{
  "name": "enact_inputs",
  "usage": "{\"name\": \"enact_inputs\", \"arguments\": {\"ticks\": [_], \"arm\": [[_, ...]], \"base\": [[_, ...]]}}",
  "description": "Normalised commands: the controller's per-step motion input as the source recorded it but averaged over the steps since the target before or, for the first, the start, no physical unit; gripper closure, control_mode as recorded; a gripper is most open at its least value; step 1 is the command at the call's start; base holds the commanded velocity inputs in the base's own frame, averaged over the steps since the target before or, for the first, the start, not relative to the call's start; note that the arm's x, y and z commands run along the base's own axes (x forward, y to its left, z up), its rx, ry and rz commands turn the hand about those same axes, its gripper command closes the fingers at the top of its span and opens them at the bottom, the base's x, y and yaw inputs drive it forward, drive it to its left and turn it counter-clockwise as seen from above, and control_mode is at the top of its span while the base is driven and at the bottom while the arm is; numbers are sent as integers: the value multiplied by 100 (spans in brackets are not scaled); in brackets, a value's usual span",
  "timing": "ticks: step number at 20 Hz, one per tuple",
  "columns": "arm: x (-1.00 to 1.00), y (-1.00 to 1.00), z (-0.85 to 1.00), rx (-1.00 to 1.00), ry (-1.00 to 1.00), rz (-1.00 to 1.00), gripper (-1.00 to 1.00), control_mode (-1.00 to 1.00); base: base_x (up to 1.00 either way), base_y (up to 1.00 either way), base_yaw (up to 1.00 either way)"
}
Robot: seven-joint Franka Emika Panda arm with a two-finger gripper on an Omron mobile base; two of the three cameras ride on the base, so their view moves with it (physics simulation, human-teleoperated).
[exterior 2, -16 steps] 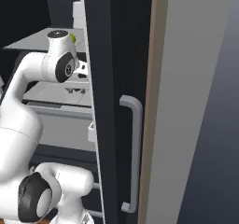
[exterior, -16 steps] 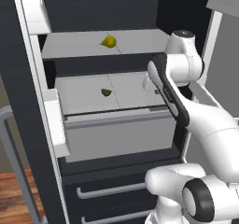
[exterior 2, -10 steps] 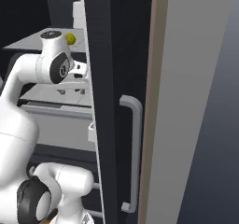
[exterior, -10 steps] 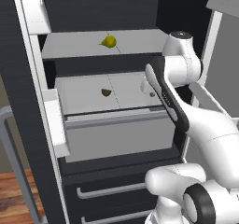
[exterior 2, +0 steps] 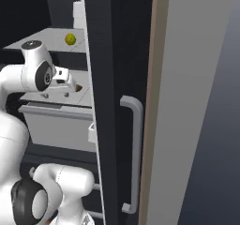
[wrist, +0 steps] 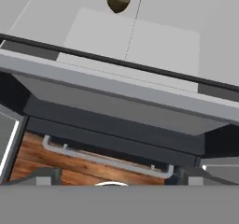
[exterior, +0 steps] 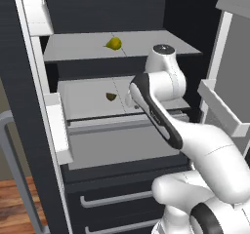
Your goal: Pick the pear and kiwi from the fridge and place them inside the tupperware on the counter.
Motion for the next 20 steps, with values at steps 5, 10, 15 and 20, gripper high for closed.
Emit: {"name": "enact_inputs", "arguments": {"ticks": [5,10,15,20], "arm": [[58,22,-8,16,0,-31,-100,-100],[53,0,-21,10,0,-36,-100,-100],[34,0,-49,9,-17,-5,-100,-100],[37,0,-42,1,0,4,-100,-100]], "base": [[0,0,0],[0,0,0],[0,0,0],[0,0,0]]}}
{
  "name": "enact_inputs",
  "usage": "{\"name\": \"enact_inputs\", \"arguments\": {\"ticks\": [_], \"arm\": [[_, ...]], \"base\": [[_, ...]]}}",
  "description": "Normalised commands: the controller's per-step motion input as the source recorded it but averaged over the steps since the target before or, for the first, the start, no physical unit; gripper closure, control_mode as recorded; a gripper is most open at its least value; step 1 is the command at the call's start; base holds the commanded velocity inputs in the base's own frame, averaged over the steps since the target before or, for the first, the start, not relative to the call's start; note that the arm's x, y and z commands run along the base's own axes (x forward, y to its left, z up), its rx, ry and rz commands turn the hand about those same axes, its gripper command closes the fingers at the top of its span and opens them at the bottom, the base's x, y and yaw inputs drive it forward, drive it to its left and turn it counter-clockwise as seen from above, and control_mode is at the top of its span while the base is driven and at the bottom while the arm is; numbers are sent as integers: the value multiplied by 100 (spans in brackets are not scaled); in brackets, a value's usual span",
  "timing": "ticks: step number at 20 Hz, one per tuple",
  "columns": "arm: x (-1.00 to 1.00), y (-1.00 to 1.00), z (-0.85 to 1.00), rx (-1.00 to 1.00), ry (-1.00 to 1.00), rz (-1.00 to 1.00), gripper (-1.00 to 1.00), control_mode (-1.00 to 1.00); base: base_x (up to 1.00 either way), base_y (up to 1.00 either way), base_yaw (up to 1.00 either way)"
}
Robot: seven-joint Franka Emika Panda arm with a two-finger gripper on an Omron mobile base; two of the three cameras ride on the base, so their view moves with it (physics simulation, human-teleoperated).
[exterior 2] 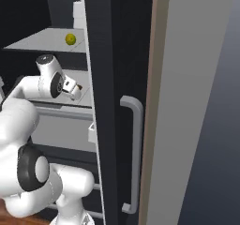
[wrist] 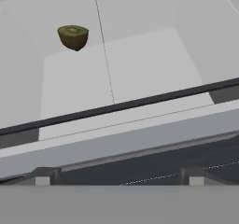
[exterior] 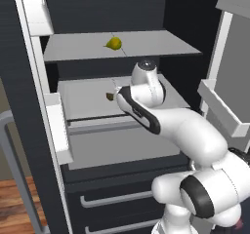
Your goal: Pick the pear and kiwi from the fridge and place them inside the tupperware on the counter.
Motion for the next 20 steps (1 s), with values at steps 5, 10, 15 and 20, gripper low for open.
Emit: {"name": "enact_inputs", "arguments": {"ticks": [5,10,15,20], "arm": [[56,0,-11,0,9,6,-100,-100],[48,7,0,0,26,0,-100,-100],[22,12,-3,0,0,-7,-100,-100],[17,21,-3,0,-8,-12,-100,-100]], "base": [[0,0,0],[0,0,0],[0,0,0],[0,0,0]]}}
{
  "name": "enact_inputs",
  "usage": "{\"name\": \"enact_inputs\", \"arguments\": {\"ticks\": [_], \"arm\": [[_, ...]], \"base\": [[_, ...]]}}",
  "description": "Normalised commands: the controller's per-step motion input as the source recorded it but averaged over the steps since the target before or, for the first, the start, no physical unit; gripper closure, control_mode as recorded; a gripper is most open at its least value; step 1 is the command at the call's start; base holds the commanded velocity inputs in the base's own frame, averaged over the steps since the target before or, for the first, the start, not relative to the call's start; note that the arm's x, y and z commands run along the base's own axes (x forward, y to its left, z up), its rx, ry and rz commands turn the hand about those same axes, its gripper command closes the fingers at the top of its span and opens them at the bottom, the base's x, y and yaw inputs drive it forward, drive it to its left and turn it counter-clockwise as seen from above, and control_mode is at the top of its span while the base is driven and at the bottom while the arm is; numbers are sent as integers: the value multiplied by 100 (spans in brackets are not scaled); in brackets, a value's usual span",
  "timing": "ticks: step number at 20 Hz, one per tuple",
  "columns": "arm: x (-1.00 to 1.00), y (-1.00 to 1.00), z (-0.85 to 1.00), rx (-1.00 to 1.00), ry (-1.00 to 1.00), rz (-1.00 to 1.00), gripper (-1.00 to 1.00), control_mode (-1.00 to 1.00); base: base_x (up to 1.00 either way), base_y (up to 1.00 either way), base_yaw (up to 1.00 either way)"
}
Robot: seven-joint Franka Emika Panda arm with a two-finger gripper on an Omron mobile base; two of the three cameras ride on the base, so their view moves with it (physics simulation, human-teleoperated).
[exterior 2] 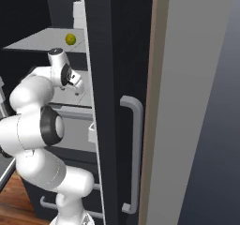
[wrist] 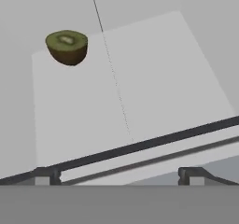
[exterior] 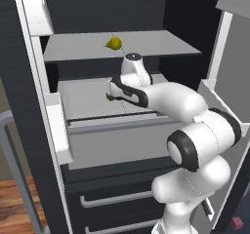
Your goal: Pick the pear and kiwi from the fridge and place them inside the tupperware on the counter.
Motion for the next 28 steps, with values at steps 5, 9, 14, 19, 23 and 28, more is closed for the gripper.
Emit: {"name": "enact_inputs", "arguments": {"ticks": [5,9,14,19,23,28], "arm": [[18,18,-6,0,-1,-12,-100,-100],[26,13,-4,0,0,-8,-100,-100],[30,12,-4,0,0,-3,-100,-100],[25,2,-19,0,0,0,-100,-100],[25,0,-18,0,0,0,-100,-100],[27,0,-12,0,-1,0,-100,-100]], "base": [[0,0,0],[0,0,0],[0,0,0],[0,0,0],[0,0,0],[0,0,0]]}}
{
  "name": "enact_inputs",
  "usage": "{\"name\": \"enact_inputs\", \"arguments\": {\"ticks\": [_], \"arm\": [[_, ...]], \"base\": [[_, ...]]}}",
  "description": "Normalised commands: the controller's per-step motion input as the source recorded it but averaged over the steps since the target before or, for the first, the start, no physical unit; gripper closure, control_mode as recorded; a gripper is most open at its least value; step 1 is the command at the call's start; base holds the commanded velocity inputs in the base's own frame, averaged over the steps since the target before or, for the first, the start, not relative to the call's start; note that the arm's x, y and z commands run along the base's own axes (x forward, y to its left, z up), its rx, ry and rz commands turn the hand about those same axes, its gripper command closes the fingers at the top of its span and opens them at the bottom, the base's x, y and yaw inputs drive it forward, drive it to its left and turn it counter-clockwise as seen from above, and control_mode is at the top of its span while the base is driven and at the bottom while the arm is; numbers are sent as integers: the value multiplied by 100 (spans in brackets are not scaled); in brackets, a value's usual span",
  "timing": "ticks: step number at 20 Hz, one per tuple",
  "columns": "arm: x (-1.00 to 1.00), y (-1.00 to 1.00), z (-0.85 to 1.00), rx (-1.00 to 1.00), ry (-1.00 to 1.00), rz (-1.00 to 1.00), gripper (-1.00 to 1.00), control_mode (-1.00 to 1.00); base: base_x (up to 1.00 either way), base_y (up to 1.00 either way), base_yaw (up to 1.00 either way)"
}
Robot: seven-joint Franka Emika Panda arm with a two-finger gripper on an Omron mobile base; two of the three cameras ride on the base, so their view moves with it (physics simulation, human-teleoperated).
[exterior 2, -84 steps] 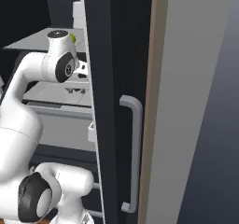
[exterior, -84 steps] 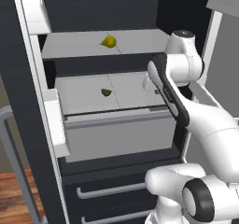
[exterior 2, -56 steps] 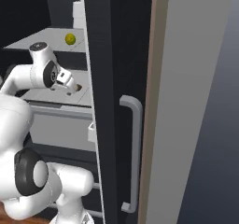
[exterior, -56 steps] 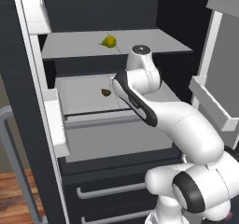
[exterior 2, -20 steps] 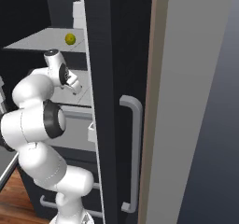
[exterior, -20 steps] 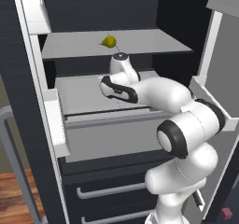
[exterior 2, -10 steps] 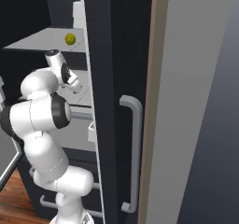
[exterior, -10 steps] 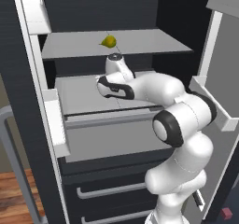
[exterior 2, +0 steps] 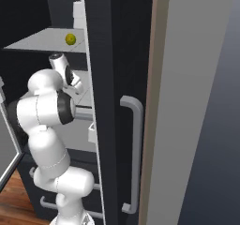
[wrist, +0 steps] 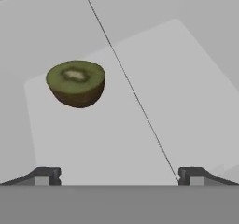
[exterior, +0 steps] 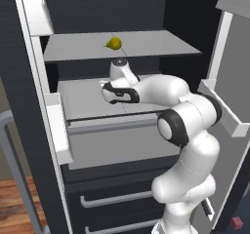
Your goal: Pick the pear and kiwi from the fridge and place them inside the tupperware on the counter.
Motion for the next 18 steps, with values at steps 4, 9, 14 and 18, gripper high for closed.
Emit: {"name": "enact_inputs", "arguments": {"ticks": [4,9,14,18], "arm": [[25,0,-13,0,-1,0,-100,-100],[27,0,-9,0,0,0,-100,-100],[29,0,-2,0,0,0,-100,-100],[26,3,-1,0,0,0,-100,-100]], "base": [[0,0,0],[0,0,0],[0,0,0],[0,0,0]]}}
